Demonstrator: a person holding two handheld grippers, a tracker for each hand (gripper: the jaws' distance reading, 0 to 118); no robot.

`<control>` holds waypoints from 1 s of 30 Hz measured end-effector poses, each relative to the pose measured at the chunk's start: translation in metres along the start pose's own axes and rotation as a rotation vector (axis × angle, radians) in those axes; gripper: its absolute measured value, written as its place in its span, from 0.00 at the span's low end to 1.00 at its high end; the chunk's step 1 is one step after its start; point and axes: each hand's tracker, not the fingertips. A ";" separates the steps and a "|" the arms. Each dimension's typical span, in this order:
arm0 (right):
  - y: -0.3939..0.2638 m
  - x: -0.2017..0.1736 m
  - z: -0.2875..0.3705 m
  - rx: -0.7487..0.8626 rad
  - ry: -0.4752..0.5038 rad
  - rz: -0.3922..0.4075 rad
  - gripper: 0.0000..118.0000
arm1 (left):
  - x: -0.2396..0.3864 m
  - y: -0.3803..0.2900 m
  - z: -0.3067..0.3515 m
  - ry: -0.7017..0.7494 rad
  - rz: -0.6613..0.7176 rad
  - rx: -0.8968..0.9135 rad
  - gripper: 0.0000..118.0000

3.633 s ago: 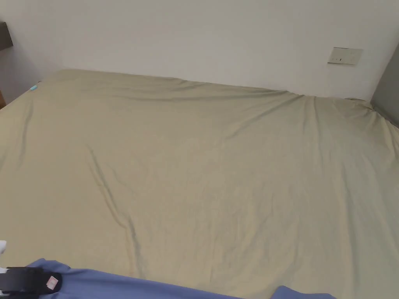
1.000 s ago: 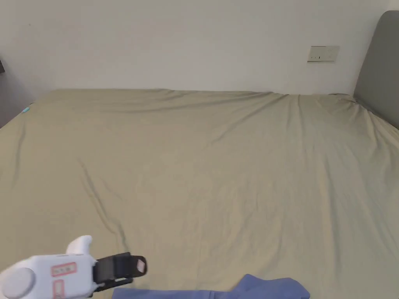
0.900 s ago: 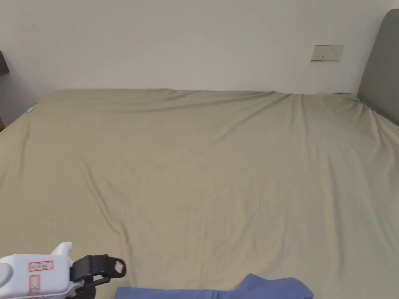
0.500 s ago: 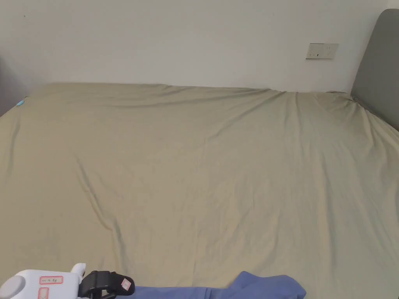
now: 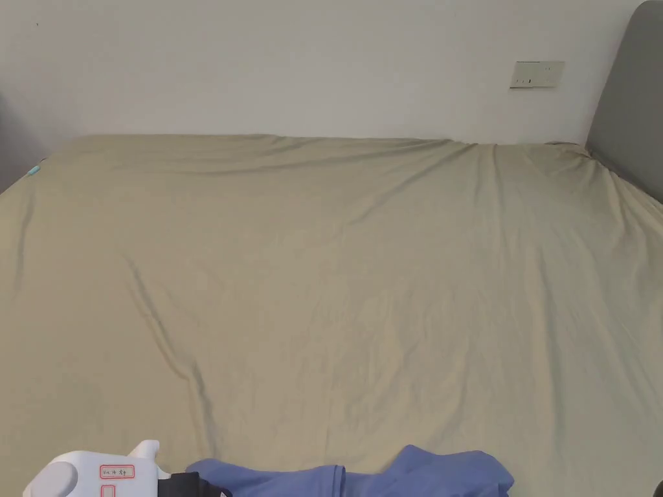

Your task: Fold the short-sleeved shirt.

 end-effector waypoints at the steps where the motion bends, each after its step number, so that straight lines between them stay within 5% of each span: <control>1: 0.000 -0.001 0.000 -0.002 -0.006 0.008 0.01 | 0.002 0.000 0.003 0.017 -0.011 0.001 0.22; 6: 0.001 -0.002 -0.001 0.003 -0.016 0.011 0.01 | 0.000 0.006 0.027 0.034 -0.049 0.025 0.21; 12: 0.004 -0.006 0.003 0.007 -0.045 0.093 0.01 | -0.013 0.027 0.098 0.208 -0.062 0.108 0.21; 18: 0.001 -0.004 0.003 0.005 -0.042 0.094 0.01 | 0.005 0.046 0.149 0.383 -0.124 0.105 0.21; 30: 0.005 0.016 0.022 0.012 -0.081 0.042 0.01 | 0.134 0.008 0.021 0.109 -0.324 -0.072 0.21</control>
